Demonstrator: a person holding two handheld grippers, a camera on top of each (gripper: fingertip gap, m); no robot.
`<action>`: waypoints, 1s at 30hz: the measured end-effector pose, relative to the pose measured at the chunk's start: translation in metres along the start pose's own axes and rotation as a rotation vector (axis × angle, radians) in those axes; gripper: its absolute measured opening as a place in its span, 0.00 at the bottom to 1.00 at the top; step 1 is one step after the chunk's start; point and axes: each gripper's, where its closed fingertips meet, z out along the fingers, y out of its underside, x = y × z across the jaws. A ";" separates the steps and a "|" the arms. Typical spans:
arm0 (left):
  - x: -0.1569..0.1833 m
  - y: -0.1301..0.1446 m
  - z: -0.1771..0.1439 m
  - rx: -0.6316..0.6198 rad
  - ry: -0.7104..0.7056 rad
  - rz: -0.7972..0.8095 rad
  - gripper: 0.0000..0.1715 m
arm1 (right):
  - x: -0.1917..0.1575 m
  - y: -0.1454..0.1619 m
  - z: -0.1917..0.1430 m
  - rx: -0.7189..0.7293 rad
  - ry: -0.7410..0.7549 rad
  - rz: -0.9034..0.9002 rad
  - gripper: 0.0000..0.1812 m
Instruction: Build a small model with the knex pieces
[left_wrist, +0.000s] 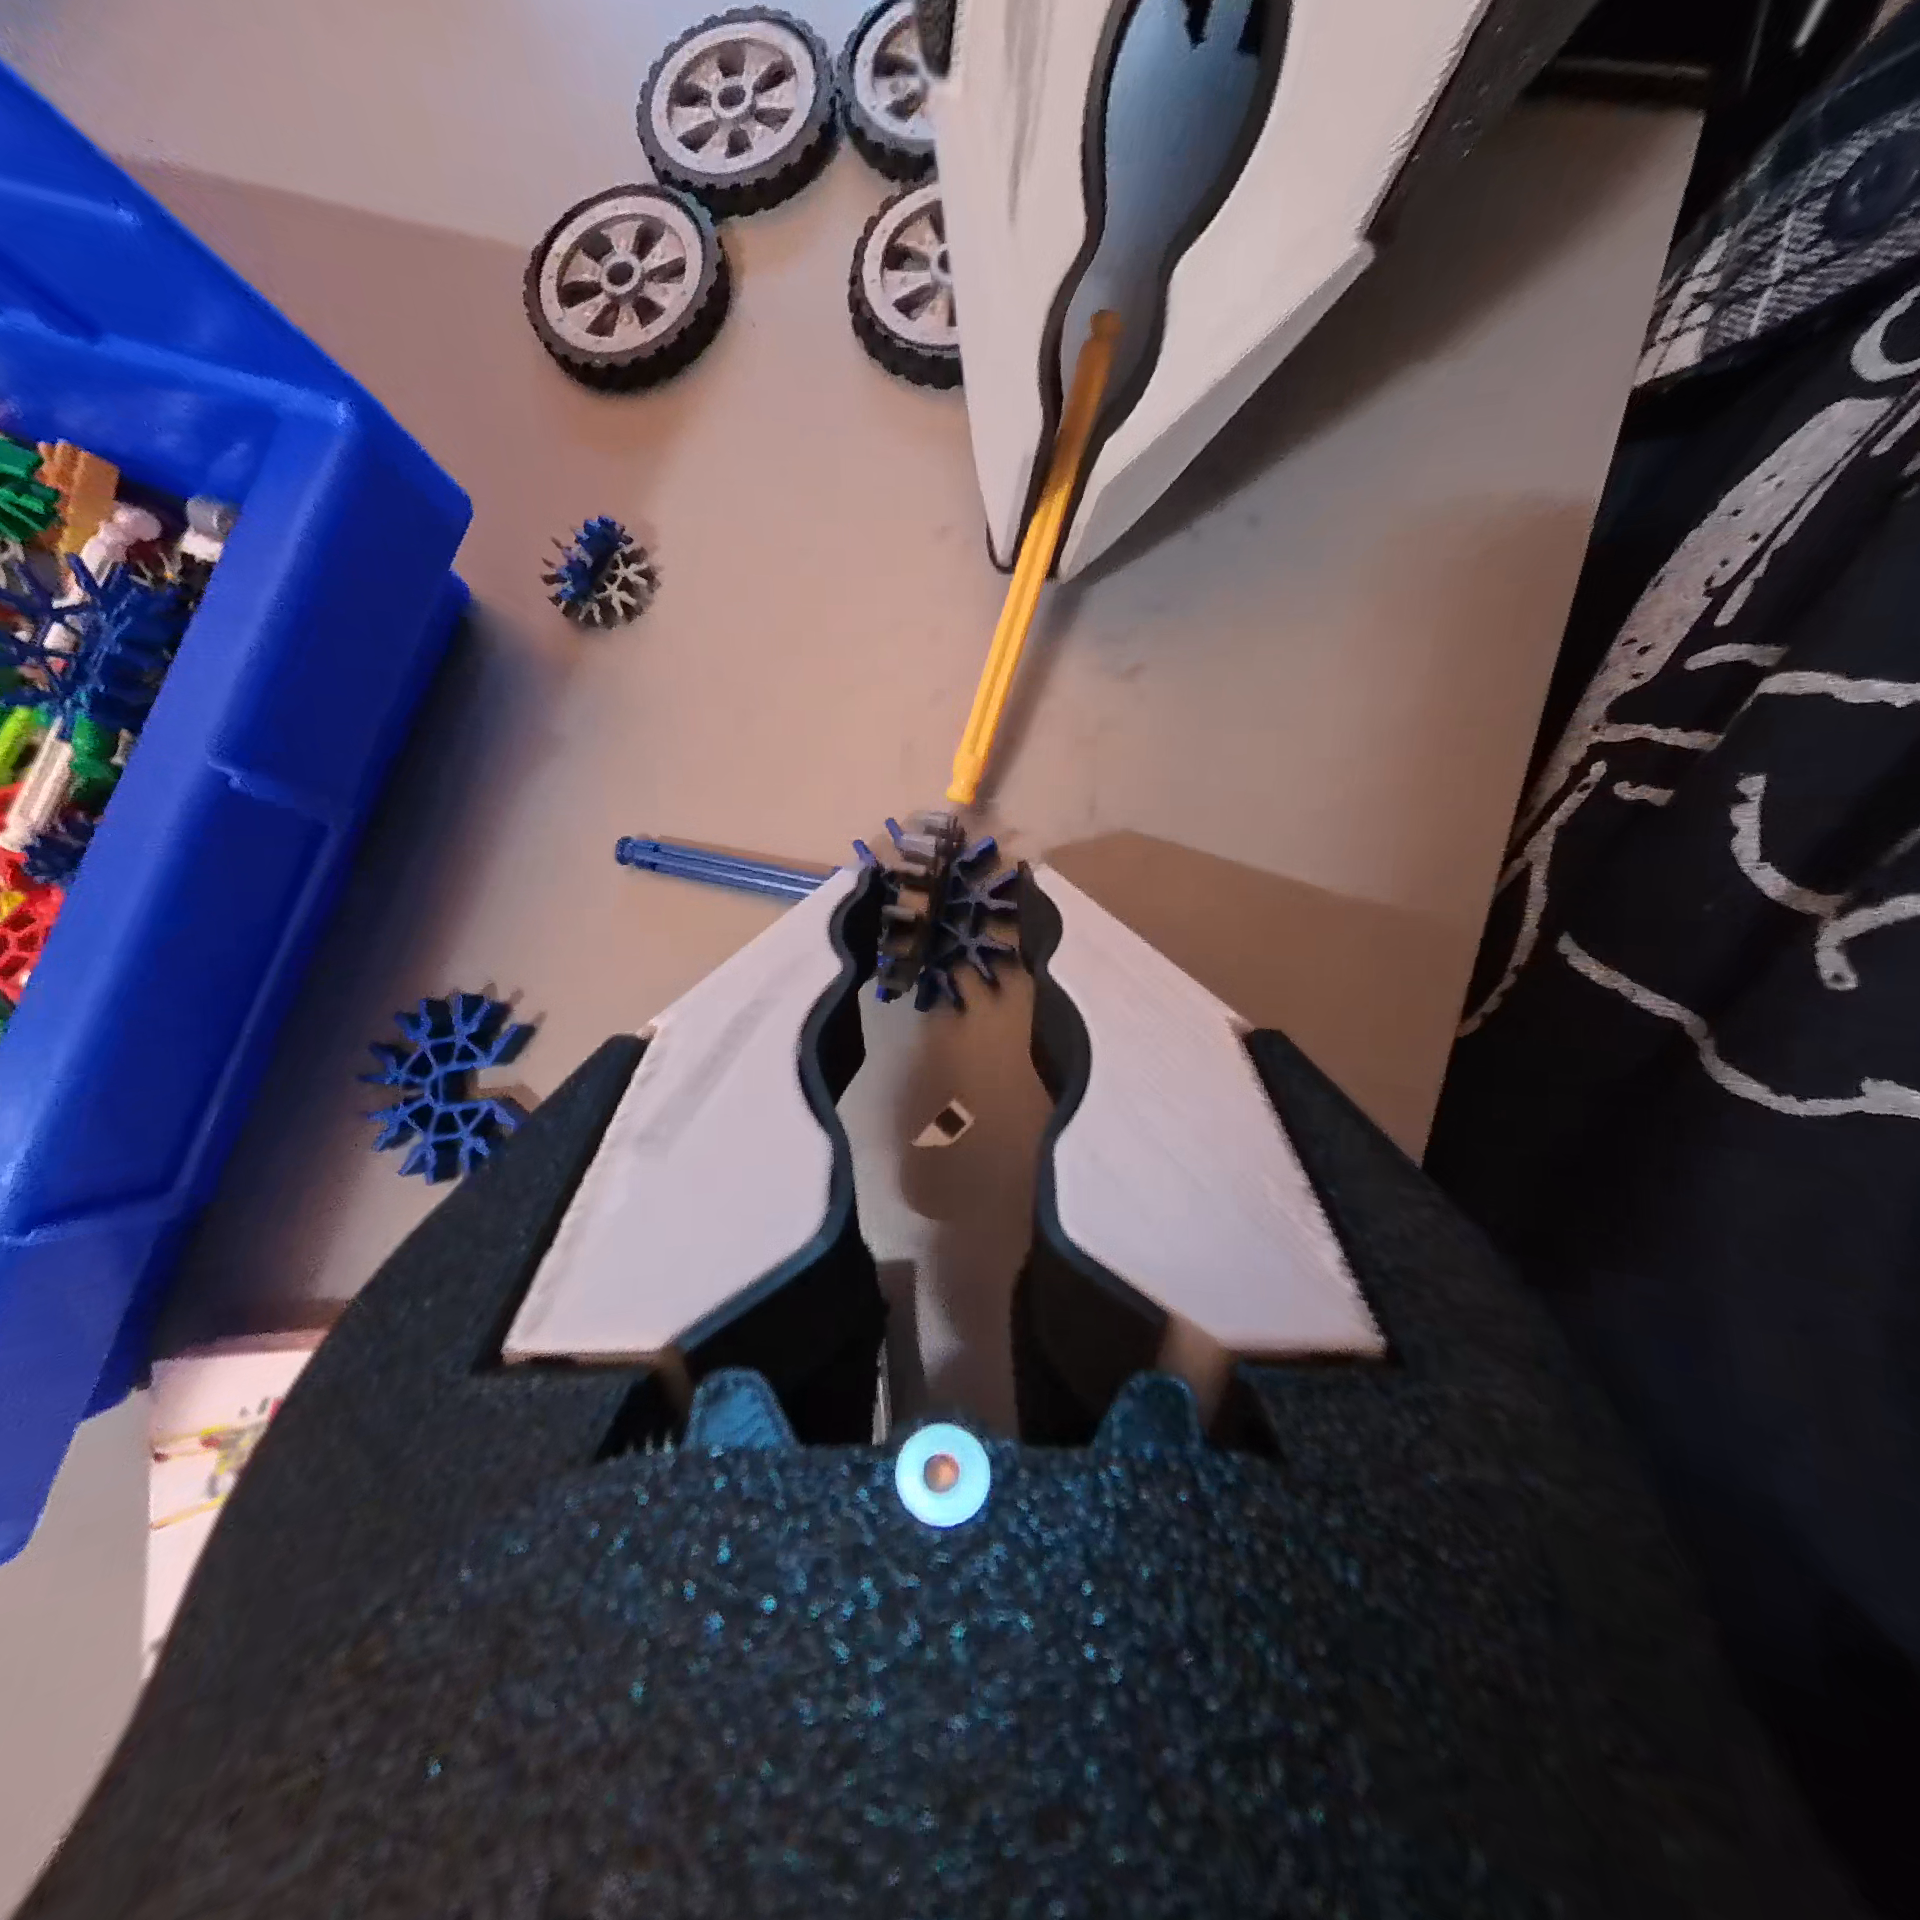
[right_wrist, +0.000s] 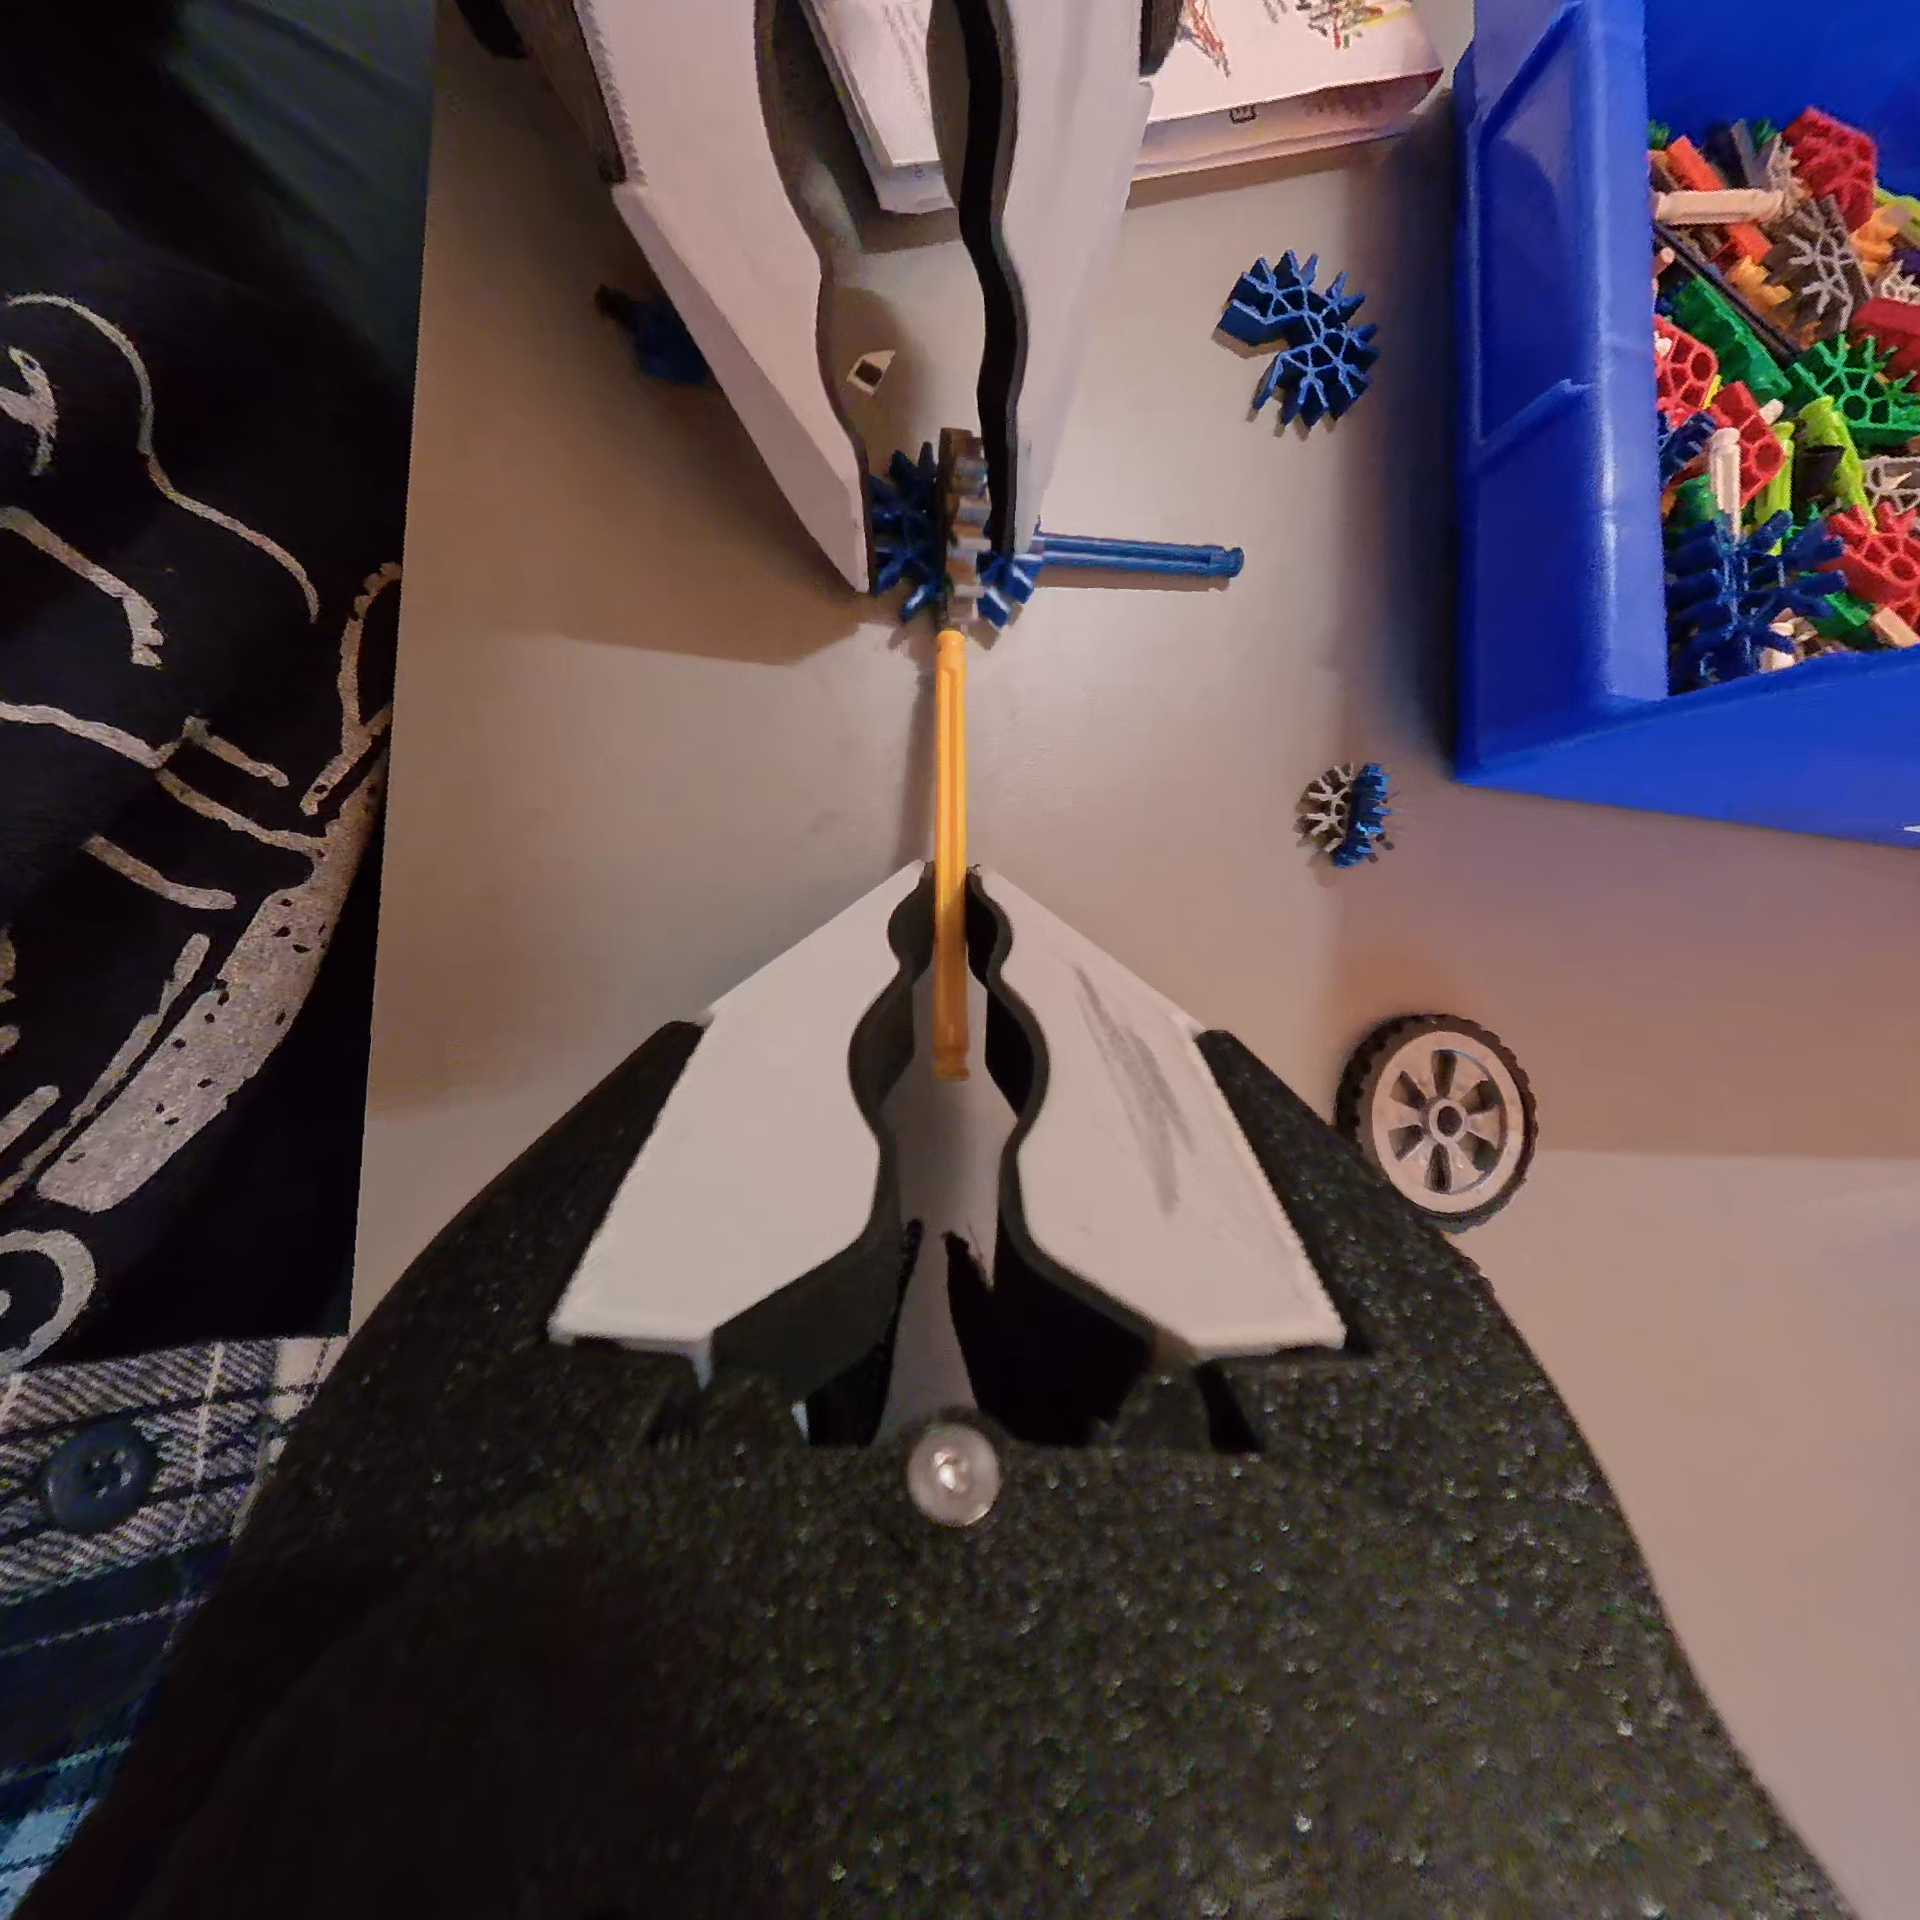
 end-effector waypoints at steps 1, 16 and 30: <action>0.001 -0.001 0.001 0.001 0.004 0.007 0.14 | 0.000 0.000 0.001 -0.002 0.003 0.001 0.02; -0.003 0.008 -0.002 -0.056 -0.047 0.030 0.24 | 0.001 0.003 0.005 -0.015 0.020 0.003 0.03; -0.002 0.006 0.000 -0.045 -0.048 0.034 0.20 | -0.002 -0.002 0.009 -0.008 0.008 0.036 0.03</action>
